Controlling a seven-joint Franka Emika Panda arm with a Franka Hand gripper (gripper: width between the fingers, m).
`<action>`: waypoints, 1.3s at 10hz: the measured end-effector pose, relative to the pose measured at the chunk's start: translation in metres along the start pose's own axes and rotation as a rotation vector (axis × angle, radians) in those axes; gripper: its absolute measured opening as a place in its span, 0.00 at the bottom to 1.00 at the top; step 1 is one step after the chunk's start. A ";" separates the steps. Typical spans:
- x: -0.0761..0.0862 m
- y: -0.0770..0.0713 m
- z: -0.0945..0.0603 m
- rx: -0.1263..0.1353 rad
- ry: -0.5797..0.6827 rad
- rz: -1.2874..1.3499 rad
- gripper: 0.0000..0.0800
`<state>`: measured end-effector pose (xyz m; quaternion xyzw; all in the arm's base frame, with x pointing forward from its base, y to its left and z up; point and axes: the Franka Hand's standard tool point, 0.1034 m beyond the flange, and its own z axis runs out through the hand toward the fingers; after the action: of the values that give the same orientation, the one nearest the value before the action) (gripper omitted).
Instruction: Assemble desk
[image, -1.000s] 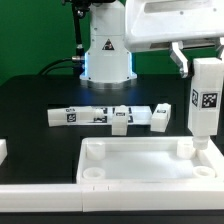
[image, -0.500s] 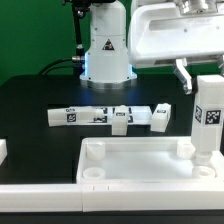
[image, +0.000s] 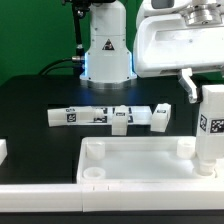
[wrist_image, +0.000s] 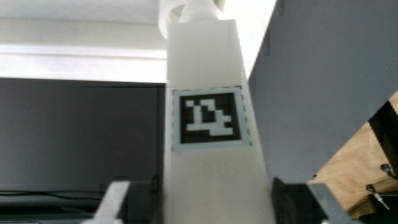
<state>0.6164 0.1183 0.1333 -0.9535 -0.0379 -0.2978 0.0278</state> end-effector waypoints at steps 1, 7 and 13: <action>0.000 0.001 0.000 -0.001 0.002 -0.001 0.36; 0.003 0.010 0.002 -0.010 0.008 -0.005 0.36; -0.001 0.009 0.008 -0.011 0.004 -0.008 0.36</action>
Offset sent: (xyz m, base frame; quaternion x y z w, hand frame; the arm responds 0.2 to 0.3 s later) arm 0.0060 -0.0109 -0.0044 0.0033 -0.0014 -0.0063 1.0000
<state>0.6209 0.1096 0.1255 -0.9529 -0.0402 -0.2999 0.0215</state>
